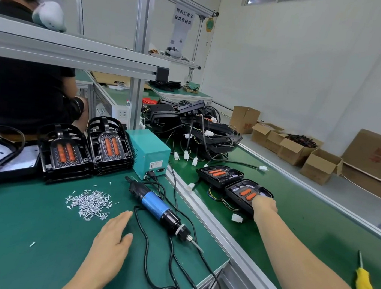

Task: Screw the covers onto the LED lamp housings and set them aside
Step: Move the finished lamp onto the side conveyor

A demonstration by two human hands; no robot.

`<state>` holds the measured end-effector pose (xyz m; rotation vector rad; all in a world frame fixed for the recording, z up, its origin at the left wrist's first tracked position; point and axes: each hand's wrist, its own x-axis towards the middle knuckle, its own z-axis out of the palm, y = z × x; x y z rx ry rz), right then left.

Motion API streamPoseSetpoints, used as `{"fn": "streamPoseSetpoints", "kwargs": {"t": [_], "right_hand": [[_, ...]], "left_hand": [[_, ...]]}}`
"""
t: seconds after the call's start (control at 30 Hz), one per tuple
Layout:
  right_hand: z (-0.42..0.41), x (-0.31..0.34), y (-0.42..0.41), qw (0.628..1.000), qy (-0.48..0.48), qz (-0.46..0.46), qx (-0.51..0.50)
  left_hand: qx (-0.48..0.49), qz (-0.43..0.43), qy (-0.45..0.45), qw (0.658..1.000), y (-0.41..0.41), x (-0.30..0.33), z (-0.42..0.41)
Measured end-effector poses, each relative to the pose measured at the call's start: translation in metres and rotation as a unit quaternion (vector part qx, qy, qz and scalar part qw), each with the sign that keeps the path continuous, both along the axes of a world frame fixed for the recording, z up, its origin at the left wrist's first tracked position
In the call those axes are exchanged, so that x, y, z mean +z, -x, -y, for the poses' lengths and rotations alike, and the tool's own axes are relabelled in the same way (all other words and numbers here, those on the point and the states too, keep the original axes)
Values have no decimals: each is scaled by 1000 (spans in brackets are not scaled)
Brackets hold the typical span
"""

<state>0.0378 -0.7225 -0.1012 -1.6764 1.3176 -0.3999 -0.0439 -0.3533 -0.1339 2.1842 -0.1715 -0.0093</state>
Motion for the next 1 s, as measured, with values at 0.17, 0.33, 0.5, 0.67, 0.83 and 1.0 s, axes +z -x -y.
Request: {"fn": "streamPoseSetpoints", "kwargs": {"t": [0.17,0.33,0.5,0.67,0.83,1.0], "right_hand": [[-11,6,0,988,121,-95,32],[-55,20,0,948,270,-86,148],[-140,15,25,872,344,10,348],[-222,-6,62,777,331,10,535],[-280,-17,77,723,341,3,601],[-331,-31,85,682,349,28,642]], "left_hand": [[2,5,-11,1000,1,0,-6],[11,15,-22,1000,1,2,-11],[34,43,-65,996,0,3,-20],[93,60,-134,985,0,3,-36],[138,55,-160,976,11,1,-62],[181,35,-208,961,24,-4,-96]]}}
